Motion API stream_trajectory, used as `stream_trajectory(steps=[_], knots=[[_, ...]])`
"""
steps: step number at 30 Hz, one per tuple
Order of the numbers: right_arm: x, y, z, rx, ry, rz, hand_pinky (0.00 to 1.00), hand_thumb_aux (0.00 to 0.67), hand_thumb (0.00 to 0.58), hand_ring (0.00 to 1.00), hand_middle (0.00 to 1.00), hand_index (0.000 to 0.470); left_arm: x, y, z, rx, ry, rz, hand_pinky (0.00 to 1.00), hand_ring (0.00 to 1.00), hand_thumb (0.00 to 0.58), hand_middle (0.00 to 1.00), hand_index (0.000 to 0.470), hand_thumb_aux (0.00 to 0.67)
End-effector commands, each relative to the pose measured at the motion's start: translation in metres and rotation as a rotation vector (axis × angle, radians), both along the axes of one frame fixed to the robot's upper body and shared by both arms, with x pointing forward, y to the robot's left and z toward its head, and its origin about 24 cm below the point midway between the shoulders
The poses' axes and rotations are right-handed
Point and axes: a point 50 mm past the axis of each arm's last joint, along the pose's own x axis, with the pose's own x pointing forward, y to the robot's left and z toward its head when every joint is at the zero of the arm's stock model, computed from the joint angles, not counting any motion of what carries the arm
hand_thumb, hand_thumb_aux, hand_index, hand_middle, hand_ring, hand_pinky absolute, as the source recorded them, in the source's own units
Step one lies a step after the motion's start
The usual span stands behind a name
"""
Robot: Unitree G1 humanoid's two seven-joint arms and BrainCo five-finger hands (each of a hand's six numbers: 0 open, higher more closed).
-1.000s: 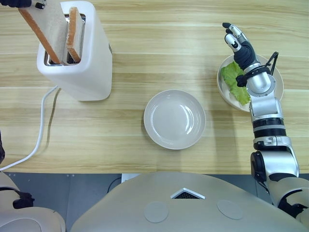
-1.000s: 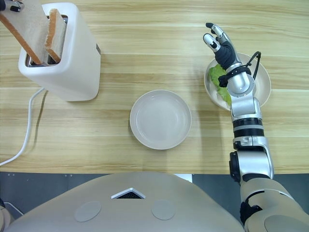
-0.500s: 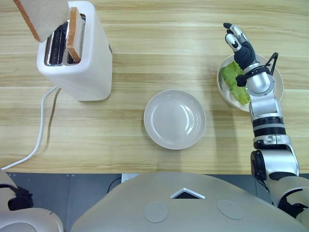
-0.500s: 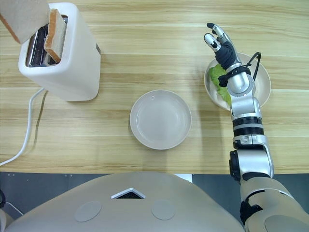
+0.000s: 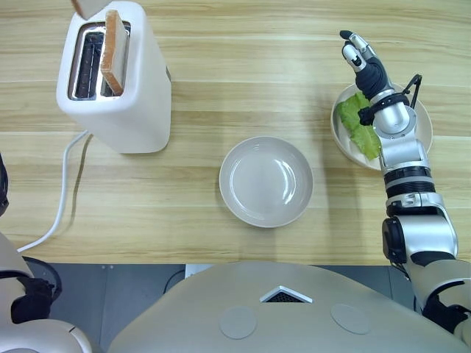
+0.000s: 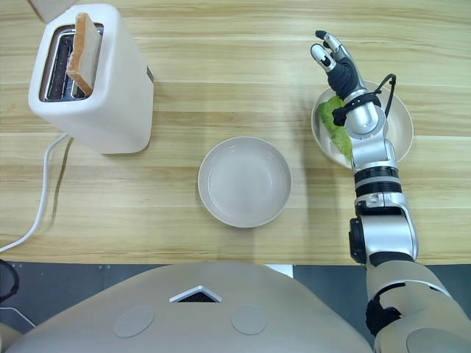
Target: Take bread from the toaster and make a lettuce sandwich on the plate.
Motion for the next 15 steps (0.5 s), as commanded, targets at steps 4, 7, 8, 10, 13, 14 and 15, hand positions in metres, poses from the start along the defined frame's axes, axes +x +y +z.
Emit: stream_trajectory(steps=[4,7,8,10,13,14,15], knots=[[0.005,-0.003,0.002,-0.004,-0.005,-0.014,0.0,0.0,0.0,0.0,0.0,0.0,0.001,-0.043,-0.002,-0.023,0.032,-0.185,1.0,1.0,0.58,1.0,0.47,0.67],[0.007,-0.003,0.004,-0.005,-0.008,-0.018,0.0,0.0,0.0,0.0,0.0,0.0,0.0,-0.063,-0.016,-0.036,0.103,-0.294,1.0,1.0,0.58,1.0,0.47,0.67],[0.008,-0.003,0.005,-0.004,-0.01,-0.021,0.0,0.0,0.0,0.0,0.0,0.0,-0.001,-0.073,-0.025,-0.038,0.146,-0.345,1.0,1.0,0.58,1.0,0.47,0.67],[0.011,-0.005,0.007,-0.004,-0.014,-0.033,0.0,0.0,0.0,0.0,0.0,0.0,-0.005,-0.092,-0.041,-0.044,0.23,-0.443,1.0,1.0,0.58,1.0,0.47,0.67],[0.014,-0.005,0.011,0.001,-0.02,-0.044,0.0,0.0,0.0,0.0,0.0,0.0,-0.007,-0.116,-0.067,-0.059,0.359,-0.56,1.0,1.0,0.58,1.0,0.47,0.67],[0.015,-0.004,0.013,0.006,-0.028,-0.044,0.0,0.0,0.0,0.0,0.0,0.0,-0.007,-0.124,-0.079,-0.08,0.425,-0.601,1.0,1.0,0.58,1.0,0.47,0.67],[0.016,-0.004,0.015,0.011,-0.036,-0.043,0.0,0.0,0.0,0.0,0.0,0.0,-0.007,-0.129,-0.089,-0.1,0.481,-0.629,1.0,1.0,0.58,1.0,0.47,0.67]])
